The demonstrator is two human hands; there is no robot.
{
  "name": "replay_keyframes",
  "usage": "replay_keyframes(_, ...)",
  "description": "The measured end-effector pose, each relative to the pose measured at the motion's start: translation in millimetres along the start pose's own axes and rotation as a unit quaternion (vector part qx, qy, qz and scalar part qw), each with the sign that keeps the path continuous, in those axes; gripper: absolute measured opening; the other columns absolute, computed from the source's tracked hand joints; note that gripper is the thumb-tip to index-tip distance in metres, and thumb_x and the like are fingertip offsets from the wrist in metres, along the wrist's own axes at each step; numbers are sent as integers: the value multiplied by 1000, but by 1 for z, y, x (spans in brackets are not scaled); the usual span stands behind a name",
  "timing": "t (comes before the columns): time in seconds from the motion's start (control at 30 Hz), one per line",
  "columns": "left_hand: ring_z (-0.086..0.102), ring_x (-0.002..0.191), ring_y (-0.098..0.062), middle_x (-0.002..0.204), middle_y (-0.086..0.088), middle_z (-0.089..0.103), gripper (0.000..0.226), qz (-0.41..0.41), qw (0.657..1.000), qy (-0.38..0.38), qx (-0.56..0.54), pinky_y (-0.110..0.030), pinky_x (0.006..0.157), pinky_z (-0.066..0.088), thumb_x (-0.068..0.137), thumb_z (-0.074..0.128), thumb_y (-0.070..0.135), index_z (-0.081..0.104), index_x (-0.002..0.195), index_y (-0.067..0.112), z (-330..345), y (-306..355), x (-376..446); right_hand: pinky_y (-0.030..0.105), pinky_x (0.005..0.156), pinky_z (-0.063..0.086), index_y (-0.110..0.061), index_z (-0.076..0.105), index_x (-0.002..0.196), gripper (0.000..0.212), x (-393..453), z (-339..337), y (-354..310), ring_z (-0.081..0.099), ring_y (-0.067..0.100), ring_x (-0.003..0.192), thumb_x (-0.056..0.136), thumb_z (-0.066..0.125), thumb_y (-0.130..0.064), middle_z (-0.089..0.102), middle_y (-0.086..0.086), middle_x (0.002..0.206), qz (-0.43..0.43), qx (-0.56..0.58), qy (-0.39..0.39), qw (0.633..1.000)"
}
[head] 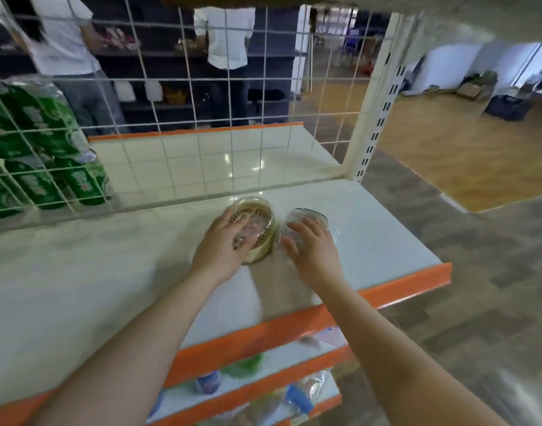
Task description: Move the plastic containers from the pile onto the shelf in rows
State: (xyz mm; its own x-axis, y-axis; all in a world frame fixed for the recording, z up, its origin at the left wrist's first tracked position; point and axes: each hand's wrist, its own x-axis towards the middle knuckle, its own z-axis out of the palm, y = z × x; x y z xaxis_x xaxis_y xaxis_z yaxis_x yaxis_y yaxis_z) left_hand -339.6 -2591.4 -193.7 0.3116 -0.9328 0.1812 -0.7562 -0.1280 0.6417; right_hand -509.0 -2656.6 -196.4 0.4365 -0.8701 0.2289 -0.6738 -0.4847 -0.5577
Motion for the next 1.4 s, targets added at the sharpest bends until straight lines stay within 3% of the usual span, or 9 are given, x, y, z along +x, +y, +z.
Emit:
replay_keyframes(0.1,10,147,-18,159,2,11,55,-23,999,-31,2,-34,118,17,95,52,37,38,145,19,12,0,30,34,115,17,-21,52,134,44,35,-4,20,24,21,142,95,49,-41,40,4,148,-12,-28,-24,999)
replay_keyframes(0.27,-15,146,-29,160,4,-5,67,-127,971,-139,147,-44,119,-3,93,25,63,10,152,32,18,24,79,40,117,8,-28,35,144,47,77,-15,28,11,22,144,99,34,-44,24,-3,156,31,-118,-72,990)
replay_keyframes(0.33,-4,146,-33,160,-3,2,63,-131,976,-91,148,-44,119,6,94,33,58,19,150,33,13,33,80,39,115,9,-25,35,144,48,80,-18,22,14,24,143,99,35,-43,26,0,154,38,-125,-43,991)
replay_keyframes(0.4,19,141,-33,151,-12,28,56,-113,986,-5,120,-42,113,23,93,45,52,35,144,28,5,37,72,35,111,17,-22,40,141,46,74,-20,11,23,25,138,98,41,-39,35,3,148,37,-87,-2,996)
replay_keyframes(0.47,32,132,-31,140,-10,40,50,-109,988,42,100,-38,104,32,93,50,41,43,138,21,-4,34,60,34,105,25,-20,43,138,42,65,-18,-3,31,27,133,98,44,-32,41,6,142,29,-62,-4,998)
replay_keyframes(0.67,37,130,-27,142,-7,37,45,-137,983,58,108,-33,103,33,93,50,25,44,137,18,-52,7,2,36,90,40,-14,50,130,38,37,-1,-73,48,31,117,91,50,-17,51,11,130,-11,-20,-11,1000)
replay_keyframes(0.97,49,120,-26,140,-8,41,40,-163,977,104,86,-33,97,39,98,45,29,44,137,16,-178,-67,-141,27,77,39,-18,52,127,33,-50,59,-211,56,24,107,93,52,-20,58,6,120,-64,58,-18,996)
replay_keyframes(1.27,50,120,-24,130,-9,52,37,-208,961,141,116,-29,96,33,96,51,27,50,130,15,-297,-157,-318,32,82,44,-14,50,129,36,-179,144,-372,55,27,106,94,51,-20,54,11,121,-144,128,-87,978)
replay_keyframes(1.4,57,110,-33,115,-18,63,39,-229,948,197,101,-40,93,43,91,50,30,58,118,4,-343,-183,-378,36,83,47,-14,51,128,36,-215,169,-443,55,29,105,93,53,-21,55,12,119,-189,134,-108,967)
